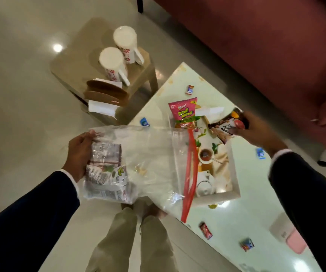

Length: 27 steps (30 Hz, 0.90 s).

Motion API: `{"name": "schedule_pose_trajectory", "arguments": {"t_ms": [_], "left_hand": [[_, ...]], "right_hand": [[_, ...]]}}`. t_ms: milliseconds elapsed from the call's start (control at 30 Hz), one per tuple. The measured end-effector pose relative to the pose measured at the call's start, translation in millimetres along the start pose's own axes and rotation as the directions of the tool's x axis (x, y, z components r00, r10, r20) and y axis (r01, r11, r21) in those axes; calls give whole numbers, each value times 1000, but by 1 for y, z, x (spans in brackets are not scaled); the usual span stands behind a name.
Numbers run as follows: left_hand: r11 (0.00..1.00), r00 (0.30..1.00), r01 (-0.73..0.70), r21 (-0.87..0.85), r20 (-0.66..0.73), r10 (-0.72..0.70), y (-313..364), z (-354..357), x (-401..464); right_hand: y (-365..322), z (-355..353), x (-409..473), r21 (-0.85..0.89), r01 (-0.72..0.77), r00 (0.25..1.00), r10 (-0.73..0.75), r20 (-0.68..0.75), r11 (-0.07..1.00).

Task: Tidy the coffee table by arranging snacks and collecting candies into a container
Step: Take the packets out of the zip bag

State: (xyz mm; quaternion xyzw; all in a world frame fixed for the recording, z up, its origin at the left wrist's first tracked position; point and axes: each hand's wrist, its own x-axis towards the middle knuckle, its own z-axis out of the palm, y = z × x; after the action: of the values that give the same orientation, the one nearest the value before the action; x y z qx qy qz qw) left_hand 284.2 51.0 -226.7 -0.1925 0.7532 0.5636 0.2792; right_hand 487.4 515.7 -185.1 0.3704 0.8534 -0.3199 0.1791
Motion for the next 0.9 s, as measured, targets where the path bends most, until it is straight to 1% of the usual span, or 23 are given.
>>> {"name": "schedule_pose_trajectory", "arguments": {"t_ms": [67, 133, 233, 300, 333, 400, 467, 500, 533, 567, 600, 667, 700, 767, 833, 867, 900], "left_hand": [[1000, 1000, -10, 16, 24, 10, 2, 5, -3], [1000, 998, -24, 15, 60, 23, 3, 7, -7], [1000, 995, -24, 4, 93, 24, 2, 11, -11], [1000, 994, -31, -1, 103, 31, 1, 15, -14], [999, 994, -32, -8, 103, 33, -1, 17, -15], [999, 994, -30, -30, 101, 33, -6, 20, -15], [999, 995, -21, -50, 94, 26, -10, 25, -17], [998, 996, -15, -57, 88, 20, -12, 28, -18], [998, 997, -5, -65, 82, 11, -14, 31, -19], [997, 997, 6, -75, 79, 0, -16, 34, -19], [996, 997, 19, -85, 80, -12, -18, 37, -20], [995, 995, 44, -90, 93, -36, -19, 41, -22], [995, 994, 52, -88, 104, -42, -19, 43, -23], [995, 992, 52, -80, 115, -42, -16, 48, -27], [998, 994, 39, -50, 103, -33, -14, 53, -29], [999, 996, 32, -35, 89, -29, -14, 56, -30], [999, 997, 28, -28, 75, -26, -13, 59, -32]], "right_hand": [[-5, -2, 25, -198, 82, 996, -76, 37, 977], [-12, 4, 45, -341, 141, 988, -112, 105, 929], [-22, 15, 71, -444, 202, 974, -130, 187, 873], [-28, 21, 87, -463, 222, 967, -131, 219, 858], [-30, 24, 93, -451, 218, 969, -137, 206, 866], [-30, 32, 98, -383, 177, 984, -149, 103, 907], [-24, 42, 87, -294, 93, 986, -129, -107, 951], [-20, 46, 77, -230, 57, 969, -110, -221, 972], [-15, 51, 67, -142, 43, 949, -85, -303, 989], [-10, 56, 56, -43, 43, 940, -55, -338, 998], [-5, 61, 44, 41, 42, 944, -26, -330, 998], [0, 70, 21, 170, 43, 964, 3, -266, 984], [3, 74, 9, 262, 38, 971, 26, -239, 964], [4, 81, -18, 478, 12, 971, 104, -217, 878], [3, 85, -47, 624, -16, 961, 184, -206, 781], [4, 86, -62, 686, -32, 960, 212, -180, 727], [5, 88, -80, 755, -52, 967, 222, -125, 653]]}}
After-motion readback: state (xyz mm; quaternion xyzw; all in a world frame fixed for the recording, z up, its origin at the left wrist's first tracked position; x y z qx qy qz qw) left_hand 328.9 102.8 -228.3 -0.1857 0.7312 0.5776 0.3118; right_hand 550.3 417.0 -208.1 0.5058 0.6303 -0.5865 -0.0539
